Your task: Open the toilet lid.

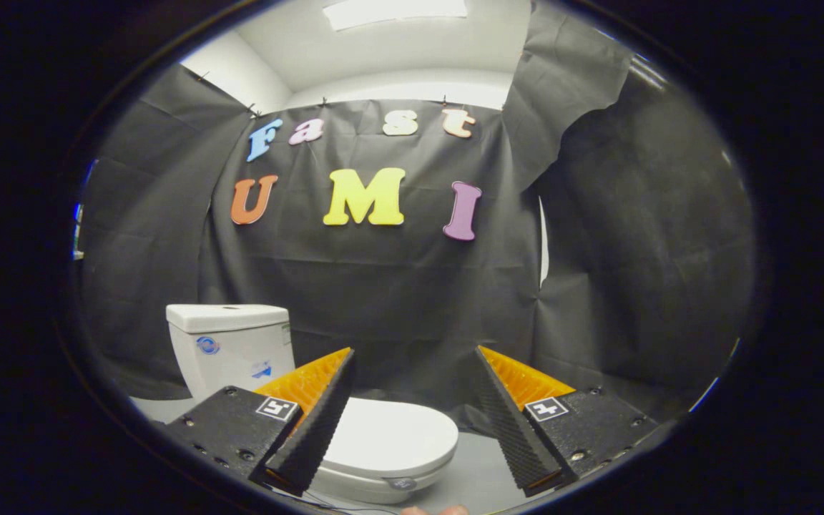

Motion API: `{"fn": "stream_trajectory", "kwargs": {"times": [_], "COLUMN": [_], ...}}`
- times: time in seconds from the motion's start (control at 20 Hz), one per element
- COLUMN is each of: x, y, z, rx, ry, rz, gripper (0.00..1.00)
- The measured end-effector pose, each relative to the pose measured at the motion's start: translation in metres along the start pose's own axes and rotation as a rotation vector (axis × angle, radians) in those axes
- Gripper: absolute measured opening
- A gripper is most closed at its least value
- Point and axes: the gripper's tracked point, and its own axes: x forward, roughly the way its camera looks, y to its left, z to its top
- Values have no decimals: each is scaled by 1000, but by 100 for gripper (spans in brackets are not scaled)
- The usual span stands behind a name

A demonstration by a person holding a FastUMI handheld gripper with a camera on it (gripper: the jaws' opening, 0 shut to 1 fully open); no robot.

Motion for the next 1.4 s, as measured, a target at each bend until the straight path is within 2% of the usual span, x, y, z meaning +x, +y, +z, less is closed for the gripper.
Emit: {"fn": "stream_trajectory", "kwargs": {"times": [0.2, 0.35, 0.6, 1.05, 1.25, 1.4], "x": [3, 7, 15, 12, 13, 11], "y": [1, 1, -12, 2, 7, 1], "z": [-7, -19, -84, -134, -162, -183], "rx": [20, 84, 205, 328, 450, 558], "ry": [19, 51, 242, 422, 535, 622], "rz": [-5, -8, -62, -37, -26, -51], "gripper": [100, 100, 100, 100, 100, 100]}}
